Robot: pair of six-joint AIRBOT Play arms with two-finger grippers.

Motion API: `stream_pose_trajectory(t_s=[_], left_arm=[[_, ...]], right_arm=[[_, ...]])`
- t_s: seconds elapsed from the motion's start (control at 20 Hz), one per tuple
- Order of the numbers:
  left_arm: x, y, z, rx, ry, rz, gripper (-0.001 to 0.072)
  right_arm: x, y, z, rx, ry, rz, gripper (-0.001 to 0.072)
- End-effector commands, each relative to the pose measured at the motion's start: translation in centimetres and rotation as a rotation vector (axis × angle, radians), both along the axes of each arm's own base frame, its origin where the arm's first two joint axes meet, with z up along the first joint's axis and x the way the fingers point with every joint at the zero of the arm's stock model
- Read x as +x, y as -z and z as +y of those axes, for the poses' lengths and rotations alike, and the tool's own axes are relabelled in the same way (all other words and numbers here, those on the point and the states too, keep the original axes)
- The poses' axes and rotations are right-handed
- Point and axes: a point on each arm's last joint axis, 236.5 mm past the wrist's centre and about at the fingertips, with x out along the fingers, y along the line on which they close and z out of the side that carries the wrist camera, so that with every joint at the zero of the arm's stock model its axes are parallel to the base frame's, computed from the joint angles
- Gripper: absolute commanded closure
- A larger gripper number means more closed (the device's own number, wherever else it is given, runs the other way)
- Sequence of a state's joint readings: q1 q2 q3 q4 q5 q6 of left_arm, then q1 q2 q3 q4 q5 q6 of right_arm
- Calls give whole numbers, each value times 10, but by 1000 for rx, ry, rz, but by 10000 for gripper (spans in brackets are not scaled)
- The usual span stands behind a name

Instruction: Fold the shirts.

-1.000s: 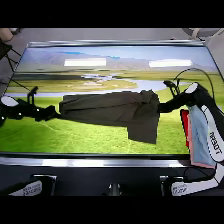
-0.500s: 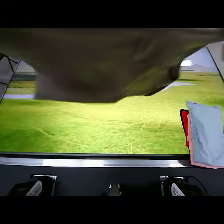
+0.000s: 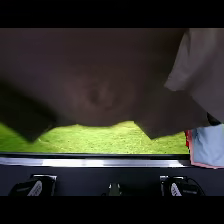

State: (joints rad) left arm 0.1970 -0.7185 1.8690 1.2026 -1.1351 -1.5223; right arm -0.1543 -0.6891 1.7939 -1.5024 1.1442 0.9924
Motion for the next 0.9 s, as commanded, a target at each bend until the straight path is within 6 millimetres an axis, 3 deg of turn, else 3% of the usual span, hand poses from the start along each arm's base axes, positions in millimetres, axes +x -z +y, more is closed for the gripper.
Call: stream_pose_trajectory(t_s=[0.0, 0.1, 0.25, 0.4, 0.5, 0.55, 0.65, 0.75, 0.85], left_arm=[[33, 60, 9, 16, -3, 251, 689], [63, 114, 15, 16, 11, 466, 689], [121, 197, 27, -4, 34, 708, 689], [172, 319, 36, -64, 55, 995, 689], [206, 393, 42, -112, 42, 1101, 689], [222, 424, 46, -129, 33, 1139, 688], [250, 466, 51, -167, 19, 1159, 688], [274, 495, 51, -217, 10, 1142, 687], [291, 513, 51, -258, 3, 1120, 687]], right_arm=[[29, 30, -5, 80, 8, 115, 697], [62, 85, -9, 122, 12, 333, 697], [117, 202, -13, 212, 20, 740, 697], [187, 322, -8, 302, -18, 995, 697], [225, 389, 12, 396, -79, 1097, 697], [239, 414, 26, 432, -112, 1126, 697], [270, 455, 48, 428, -140, 1119, 697], [300, 477, 61, 420, -146, 1051, 697], [325, 486, 63, 425, -138, 972, 697]])
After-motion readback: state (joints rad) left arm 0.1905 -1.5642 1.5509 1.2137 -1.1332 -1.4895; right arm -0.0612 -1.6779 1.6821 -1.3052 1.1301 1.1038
